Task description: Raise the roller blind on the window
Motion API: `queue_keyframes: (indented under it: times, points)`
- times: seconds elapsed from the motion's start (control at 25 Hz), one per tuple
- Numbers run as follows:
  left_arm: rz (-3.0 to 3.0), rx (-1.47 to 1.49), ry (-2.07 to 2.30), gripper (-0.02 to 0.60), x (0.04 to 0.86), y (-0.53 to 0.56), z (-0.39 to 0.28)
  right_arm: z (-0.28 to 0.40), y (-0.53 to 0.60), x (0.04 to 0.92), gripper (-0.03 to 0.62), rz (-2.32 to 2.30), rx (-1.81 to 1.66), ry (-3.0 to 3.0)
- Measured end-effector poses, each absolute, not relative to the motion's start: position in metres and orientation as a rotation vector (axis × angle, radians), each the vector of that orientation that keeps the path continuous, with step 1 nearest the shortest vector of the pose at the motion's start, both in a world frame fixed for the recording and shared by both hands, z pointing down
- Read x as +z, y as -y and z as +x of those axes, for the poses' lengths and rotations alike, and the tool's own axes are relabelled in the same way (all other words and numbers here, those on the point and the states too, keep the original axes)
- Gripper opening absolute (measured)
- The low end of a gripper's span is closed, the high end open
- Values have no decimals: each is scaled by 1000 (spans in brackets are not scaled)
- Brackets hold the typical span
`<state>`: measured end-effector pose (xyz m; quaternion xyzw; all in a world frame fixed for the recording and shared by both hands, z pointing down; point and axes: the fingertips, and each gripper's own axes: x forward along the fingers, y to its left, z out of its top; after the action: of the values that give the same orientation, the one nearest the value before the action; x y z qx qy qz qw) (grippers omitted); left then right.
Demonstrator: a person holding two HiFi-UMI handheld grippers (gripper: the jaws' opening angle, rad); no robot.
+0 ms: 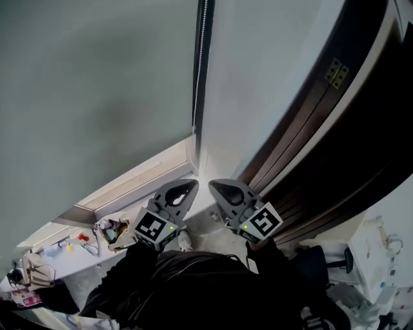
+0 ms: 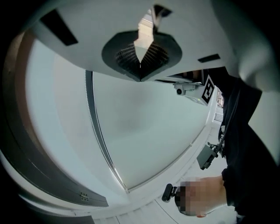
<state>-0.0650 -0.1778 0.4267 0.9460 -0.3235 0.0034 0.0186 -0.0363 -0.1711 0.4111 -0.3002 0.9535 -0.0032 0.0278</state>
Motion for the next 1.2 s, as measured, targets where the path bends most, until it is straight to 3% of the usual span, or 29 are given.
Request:
queue_keyframes:
  times: [0.28, 0.64, 1.2]
  points:
    - [2929, 46, 969, 10, 421, 245, -69, -42, 208, 418, 6, -1062, -43, -2907]
    - [2937, -17, 1036, 207, 369, 331, -41, -22, 218, 417, 6, -1050, -58, -2934]
    - [2969, -78, 1007, 207, 321, 378, 11, 13, 233, 406, 6, -963, -54, -2957]
